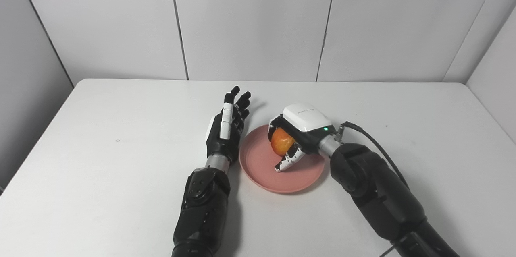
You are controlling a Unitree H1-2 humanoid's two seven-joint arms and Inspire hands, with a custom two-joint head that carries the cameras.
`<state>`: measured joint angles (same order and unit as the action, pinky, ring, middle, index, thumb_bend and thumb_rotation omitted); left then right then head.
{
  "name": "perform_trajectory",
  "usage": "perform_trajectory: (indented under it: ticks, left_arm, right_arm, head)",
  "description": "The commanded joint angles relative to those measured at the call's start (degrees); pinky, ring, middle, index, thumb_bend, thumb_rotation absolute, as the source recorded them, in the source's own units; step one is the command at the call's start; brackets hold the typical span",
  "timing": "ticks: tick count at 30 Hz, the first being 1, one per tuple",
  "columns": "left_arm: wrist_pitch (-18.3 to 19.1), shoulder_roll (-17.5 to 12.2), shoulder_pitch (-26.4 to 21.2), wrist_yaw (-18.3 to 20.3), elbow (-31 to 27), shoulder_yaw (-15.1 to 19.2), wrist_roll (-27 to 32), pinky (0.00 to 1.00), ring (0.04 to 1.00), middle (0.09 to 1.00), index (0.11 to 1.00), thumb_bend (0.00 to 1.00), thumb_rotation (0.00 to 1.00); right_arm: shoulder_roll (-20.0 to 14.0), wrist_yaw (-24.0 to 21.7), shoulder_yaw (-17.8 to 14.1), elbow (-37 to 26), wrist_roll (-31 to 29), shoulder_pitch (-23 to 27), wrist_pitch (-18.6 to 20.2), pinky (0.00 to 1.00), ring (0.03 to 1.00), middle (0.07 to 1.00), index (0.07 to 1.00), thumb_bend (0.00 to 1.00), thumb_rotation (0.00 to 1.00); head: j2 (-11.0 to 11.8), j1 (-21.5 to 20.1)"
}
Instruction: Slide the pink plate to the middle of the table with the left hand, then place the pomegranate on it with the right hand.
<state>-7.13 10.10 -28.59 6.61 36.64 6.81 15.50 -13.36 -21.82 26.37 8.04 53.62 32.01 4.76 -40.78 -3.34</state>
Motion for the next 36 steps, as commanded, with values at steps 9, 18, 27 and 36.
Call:
perform_trajectory:
  ticks: [9, 18, 27, 36]
  left_arm:
    - [4.0, 0.1, 2.2, -0.4, 1.7, 0.4, 1.3, 0.94, 0.907, 0.852, 0.909, 0.97, 0.78]
    - [3.4, -0.3, 2.3, -0.3, 2.0, -0.5, 0.2, 0.92, 0.972, 0.91, 0.927, 0.94, 0.82]
    - [3.9, -0.6, 2.5, -0.3, 1.8, -0.8, 0.0, 0.9, 0.944, 0.893, 0.928, 0.97, 0.82]
    - [3.7, -0.7, 2.5, 0.3, 2.1, -0.5, 0.6, 0.9, 0.921, 0.865, 0.936, 1.0, 0.81]
  right_arm:
    - [-0.3, -1.8, -0.4, -1.6, 0.6, 3.6, 2.0, 0.43, 0.582, 0.7, 0.749, 0.92, 0.75]
    - [-0.6, -1.6, -0.9, -1.5, -0.7, 3.8, 1.5, 0.48, 0.628, 0.737, 0.764, 0.91, 0.97]
    - [-1.0, -0.9, -2.5, -2.8, -2.9, 3.9, 1.1, 0.49, 0.64, 0.751, 0.763, 0.93, 1.0]
    - [0.2, 5.9, -11.6, -6.9, -11.1, 3.5, 0.7, 0.48, 0.608, 0.713, 0.761, 0.9, 1.0]
  head:
    - [-0.2, 0.0]
    - [0.0, 0.0]
    - [0.1, 0.0]
    - [0.3, 0.2]
